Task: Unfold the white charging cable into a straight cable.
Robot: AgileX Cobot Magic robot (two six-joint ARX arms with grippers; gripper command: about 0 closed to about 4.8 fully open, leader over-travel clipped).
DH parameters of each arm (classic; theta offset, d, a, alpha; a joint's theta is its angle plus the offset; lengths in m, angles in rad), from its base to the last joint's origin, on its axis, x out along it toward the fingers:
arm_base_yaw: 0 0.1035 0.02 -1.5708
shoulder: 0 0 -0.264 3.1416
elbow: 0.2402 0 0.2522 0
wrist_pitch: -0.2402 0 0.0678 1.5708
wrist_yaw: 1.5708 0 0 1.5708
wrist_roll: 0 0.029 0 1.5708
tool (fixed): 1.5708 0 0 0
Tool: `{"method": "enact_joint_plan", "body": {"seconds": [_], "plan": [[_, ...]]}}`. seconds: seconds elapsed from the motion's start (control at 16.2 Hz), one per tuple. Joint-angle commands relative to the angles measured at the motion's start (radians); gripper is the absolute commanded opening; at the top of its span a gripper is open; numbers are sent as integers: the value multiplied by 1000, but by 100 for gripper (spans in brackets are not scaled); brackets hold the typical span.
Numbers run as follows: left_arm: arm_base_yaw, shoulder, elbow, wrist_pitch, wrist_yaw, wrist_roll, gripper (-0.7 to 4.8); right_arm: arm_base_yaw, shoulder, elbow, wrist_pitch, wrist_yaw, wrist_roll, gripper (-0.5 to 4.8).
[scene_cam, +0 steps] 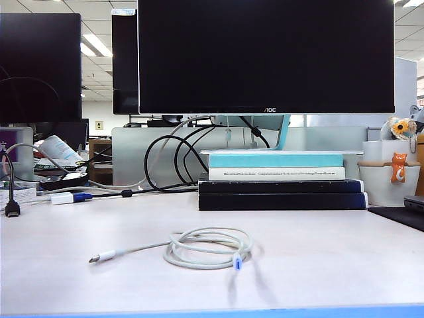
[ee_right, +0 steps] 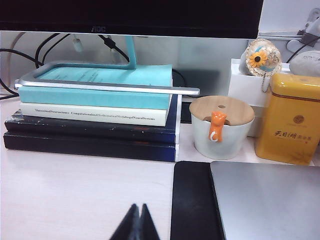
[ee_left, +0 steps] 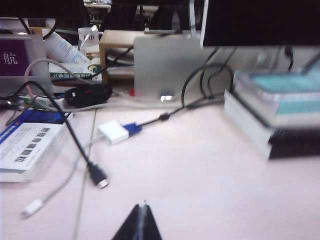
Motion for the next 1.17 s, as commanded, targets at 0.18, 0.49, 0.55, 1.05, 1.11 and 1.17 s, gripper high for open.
{"method": "enact_joint_plan", "body": {"seconds": [0.18,0.49,0.55,1.05,1.11,1.17], "plan": [[0,-3,3,130,90,-114,-5,1,-2,-8,-16,5,4,-5],[-2,24,11,268,180,-168,-5,3,1,-6,179,5,212,-5],[-2,40,12,315,181,-192,-5,5,7,0,209,4,218,-5],[-2,505,258,311,314,-109,-4,16,270,280,139,87,199,-5],[-2,578,301,293,348,-90,-4,16,338,321,117,55,199,-5],[-3,629,332,267,381,-76,-4,16,389,351,93,24,199,-5]]}}
